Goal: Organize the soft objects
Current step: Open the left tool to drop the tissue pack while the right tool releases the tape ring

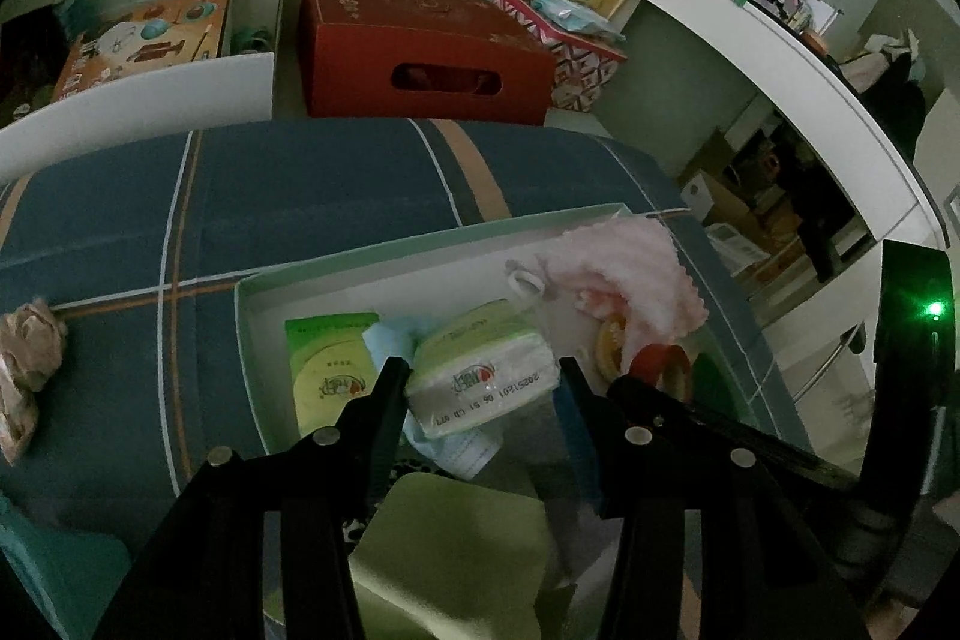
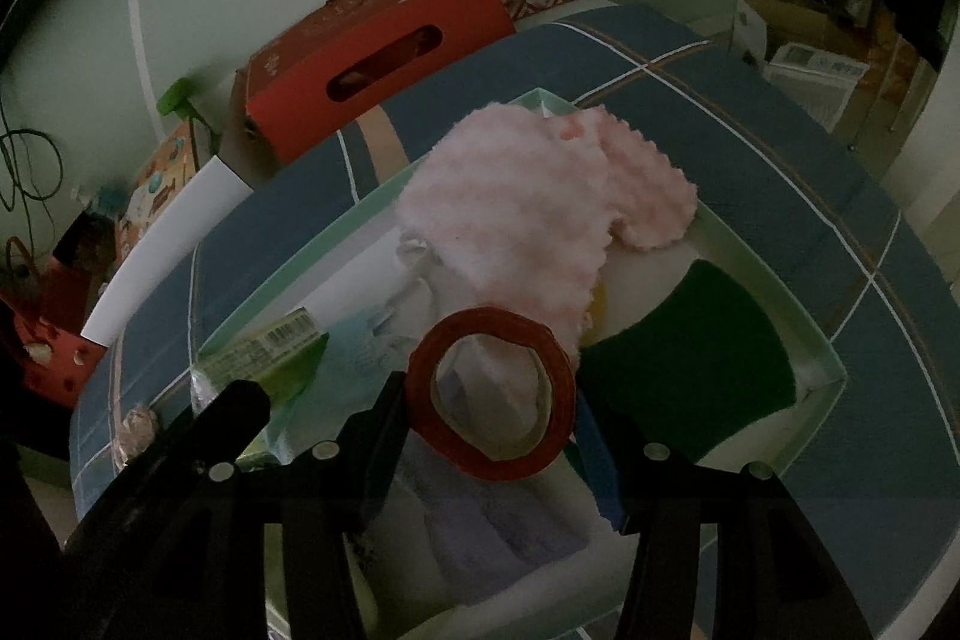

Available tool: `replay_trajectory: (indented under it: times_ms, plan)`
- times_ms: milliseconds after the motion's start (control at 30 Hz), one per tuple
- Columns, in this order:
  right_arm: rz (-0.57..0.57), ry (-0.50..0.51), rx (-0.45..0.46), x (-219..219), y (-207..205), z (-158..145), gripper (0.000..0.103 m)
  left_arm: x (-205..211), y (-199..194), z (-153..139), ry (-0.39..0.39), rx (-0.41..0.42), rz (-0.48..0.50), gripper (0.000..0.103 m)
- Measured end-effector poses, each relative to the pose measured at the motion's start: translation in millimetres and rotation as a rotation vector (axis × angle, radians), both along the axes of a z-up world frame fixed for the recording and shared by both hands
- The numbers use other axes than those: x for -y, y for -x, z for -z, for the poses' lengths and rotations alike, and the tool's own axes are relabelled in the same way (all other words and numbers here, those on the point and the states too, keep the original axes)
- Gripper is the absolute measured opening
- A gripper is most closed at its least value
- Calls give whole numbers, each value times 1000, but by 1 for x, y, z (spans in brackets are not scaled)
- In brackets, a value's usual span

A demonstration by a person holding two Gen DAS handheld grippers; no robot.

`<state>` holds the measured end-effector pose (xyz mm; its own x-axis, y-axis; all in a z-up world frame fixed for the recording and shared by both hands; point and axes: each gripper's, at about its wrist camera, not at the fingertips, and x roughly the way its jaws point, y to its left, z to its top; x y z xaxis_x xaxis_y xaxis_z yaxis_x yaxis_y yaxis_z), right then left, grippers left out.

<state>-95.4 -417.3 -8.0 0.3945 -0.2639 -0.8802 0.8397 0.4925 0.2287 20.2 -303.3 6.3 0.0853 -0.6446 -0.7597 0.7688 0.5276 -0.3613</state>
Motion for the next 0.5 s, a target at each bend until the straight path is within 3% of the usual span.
replay_trajectory:
  times_ms: [67, 200, 500]
  plan:
    - [-1, 1, 0, 0, 1, -1, 57, -1, 0, -3, -1, -8, -1, 53]
    - [4, 9, 0, -1, 2, -4, 57, -4, 0, -8, 1, -13, -14, 68]
    - [-14, 26, -1, -6, -1, -11, 57, -13, -5, -18, -7, -1, -53, 68]
